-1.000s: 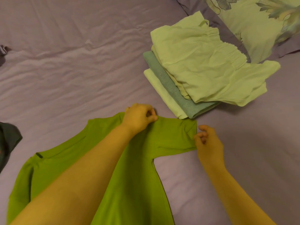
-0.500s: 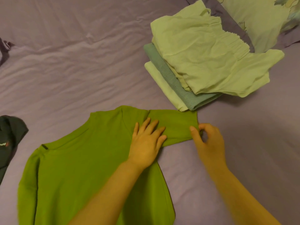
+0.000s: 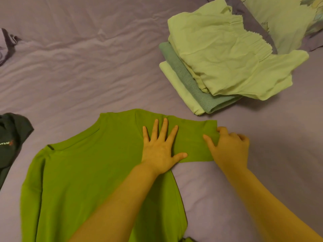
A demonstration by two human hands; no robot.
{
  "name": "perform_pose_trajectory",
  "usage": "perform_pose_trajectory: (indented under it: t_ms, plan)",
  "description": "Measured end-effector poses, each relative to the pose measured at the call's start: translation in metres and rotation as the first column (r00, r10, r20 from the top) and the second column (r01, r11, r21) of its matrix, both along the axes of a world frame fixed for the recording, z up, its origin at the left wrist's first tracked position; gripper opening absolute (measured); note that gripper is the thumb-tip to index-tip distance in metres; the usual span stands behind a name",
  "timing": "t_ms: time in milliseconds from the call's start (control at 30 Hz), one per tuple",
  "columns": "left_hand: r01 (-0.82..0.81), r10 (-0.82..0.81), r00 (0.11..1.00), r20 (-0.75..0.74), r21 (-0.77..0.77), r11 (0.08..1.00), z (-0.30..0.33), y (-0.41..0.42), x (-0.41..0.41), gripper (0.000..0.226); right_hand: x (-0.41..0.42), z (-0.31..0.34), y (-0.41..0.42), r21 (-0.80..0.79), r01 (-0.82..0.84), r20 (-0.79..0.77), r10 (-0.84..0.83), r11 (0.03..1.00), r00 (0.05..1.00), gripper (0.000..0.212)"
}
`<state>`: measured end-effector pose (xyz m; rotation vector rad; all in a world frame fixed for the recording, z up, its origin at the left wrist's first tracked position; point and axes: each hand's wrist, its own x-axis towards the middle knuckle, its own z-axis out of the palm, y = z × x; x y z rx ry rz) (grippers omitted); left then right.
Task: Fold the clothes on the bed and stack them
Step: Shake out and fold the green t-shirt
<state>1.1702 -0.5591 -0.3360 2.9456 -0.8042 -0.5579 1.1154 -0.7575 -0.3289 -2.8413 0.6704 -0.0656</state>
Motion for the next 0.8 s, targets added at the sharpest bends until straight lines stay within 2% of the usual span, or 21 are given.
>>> perform_pose_trajectory:
  t_ms: [100,200,233,300,367,400,467,533,700,800]
  plan:
    - [-0.002,0.003,1.000,-0.018,0.025,1.000,-0.001,-0.002,0.001,0.105,0.009,0.002,-0.001,-0.005,0.005,-0.101,-0.005,1.000,0.995,0.031]
    - [-0.008,0.008,1.000,-0.016,0.029,1.000,-0.001,-0.004,0.000,0.108,0.008,0.009,0.000,0.000,0.101,-0.068,-0.100,0.995,0.993,0.040]
    - [-0.013,0.013,1.000,-0.013,0.027,1.000,-0.001,-0.004,0.000,0.109,0.007,0.010,0.004,-0.025,0.061,-0.016,-0.062,0.998,0.998,0.042]
    - [-0.017,0.017,1.000,0.006,0.015,1.000,-0.001,-0.004,-0.002,0.108,0.003,0.007,0.016,-0.076,-0.177,0.039,0.180,0.981,0.983,0.042]
    - [-0.029,0.030,0.999,0.038,-0.016,0.999,-0.004,-0.001,-0.008,0.099,-0.004,-0.004,0.024,-0.075,-0.419,-0.050,0.416,0.905,0.908,0.045]
    - [-0.041,0.044,0.997,0.066,-0.039,0.998,-0.005,0.002,-0.013,0.093,-0.006,-0.008,0.025,-0.055,-0.458,-0.130,0.448,0.887,0.884,0.052]
    - [-0.064,0.076,0.986,0.149,-0.084,0.994,-0.009,0.008,-0.026,0.078,-0.007,-0.010,0.026,-0.059,-0.414,-0.240,0.390,0.908,0.889,0.061]
    - [-0.087,0.106,0.977,0.187,-0.107,0.990,-0.013,0.016,-0.036,0.071,-0.006,-0.005,0.035,-0.082,-0.376,-0.281,0.340,0.923,0.897,0.059]
    - [-0.130,0.142,0.979,0.147,-0.089,0.988,-0.007,0.039,-0.050,0.067,-0.009,-0.008,0.041,0.007,-0.514,-0.370,0.480,0.858,0.796,0.062]
    - [-0.147,0.152,0.983,0.102,-0.055,0.988,-0.005,0.075,-0.067,0.067,-0.006,-0.001,0.049,0.026,-0.466,-0.378,0.440,0.884,0.814,0.066]
